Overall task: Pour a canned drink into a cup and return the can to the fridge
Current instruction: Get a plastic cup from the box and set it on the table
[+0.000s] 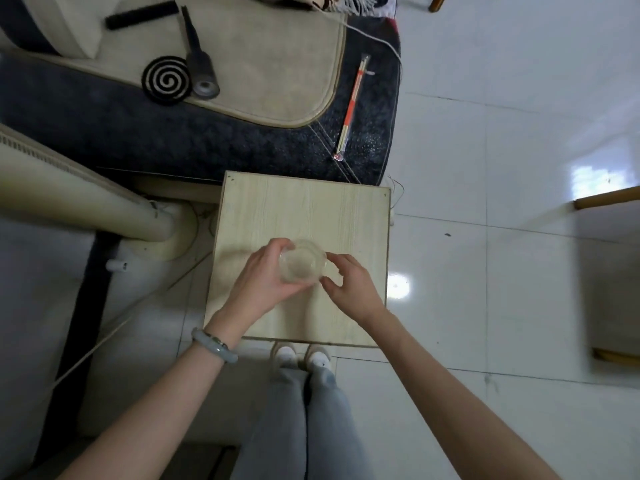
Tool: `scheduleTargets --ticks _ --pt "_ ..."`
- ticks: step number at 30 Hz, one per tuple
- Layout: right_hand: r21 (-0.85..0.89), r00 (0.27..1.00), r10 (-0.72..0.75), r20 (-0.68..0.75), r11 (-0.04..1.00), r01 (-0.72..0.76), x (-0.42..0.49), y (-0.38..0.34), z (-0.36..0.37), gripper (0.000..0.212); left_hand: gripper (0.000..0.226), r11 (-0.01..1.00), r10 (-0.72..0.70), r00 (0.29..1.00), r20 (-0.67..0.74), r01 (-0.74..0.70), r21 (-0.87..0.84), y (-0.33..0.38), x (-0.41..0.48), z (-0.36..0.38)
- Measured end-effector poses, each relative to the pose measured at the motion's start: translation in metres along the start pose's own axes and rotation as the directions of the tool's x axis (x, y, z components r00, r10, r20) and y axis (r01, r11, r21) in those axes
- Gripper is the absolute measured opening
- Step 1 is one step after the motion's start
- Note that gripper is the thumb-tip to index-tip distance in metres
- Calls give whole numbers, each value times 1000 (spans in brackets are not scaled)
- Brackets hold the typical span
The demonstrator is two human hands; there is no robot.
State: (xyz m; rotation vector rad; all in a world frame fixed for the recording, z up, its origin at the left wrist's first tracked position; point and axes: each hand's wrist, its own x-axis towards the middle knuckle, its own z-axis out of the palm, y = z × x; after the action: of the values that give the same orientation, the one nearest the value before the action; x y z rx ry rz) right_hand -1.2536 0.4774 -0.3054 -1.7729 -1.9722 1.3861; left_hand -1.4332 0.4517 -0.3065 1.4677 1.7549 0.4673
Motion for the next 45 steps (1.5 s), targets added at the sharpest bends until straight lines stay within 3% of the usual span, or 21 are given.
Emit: scheduleTargets --ticks 4,11,15,21,27,34,41,45 --pt "287 982 181 49 940 -187 -38 -40 -32 46 74 999 42 999 3 -42 20 46 -30 -36" --pt "511 987 139 87 844 -163 -111 -101 -87 28 69 980 192 980 57 -195 45 123 -79 -85" --pt "610 986 153 61 776 -158 -151 -119 -111 31 70 960 268 958 96 -274 51 162 -99 -104" --pt "688 981 179 -73 721 -81 -207 -122 -140 34 66 905 410 898 161 -423 52 214 -120 -109" --pt "745 950 238 -201 667 -10 -261 -106 -160 24 63 832 525 805 277 -554 34 258 -135 -87" --pt "773 880 332 -339 632 59 -331 -67 -176 32 62 685 667 635 389 -729 14 312 -156 -39" --pt "777 807 401 -433 619 109 -410 -9 -201 33 63 592 721 498 482 -804 -56 371 -192 41" --pt "778 769 449 -456 621 98 -464 39 -216 30 63 584 733 463 498 -804 -112 404 -228 99"
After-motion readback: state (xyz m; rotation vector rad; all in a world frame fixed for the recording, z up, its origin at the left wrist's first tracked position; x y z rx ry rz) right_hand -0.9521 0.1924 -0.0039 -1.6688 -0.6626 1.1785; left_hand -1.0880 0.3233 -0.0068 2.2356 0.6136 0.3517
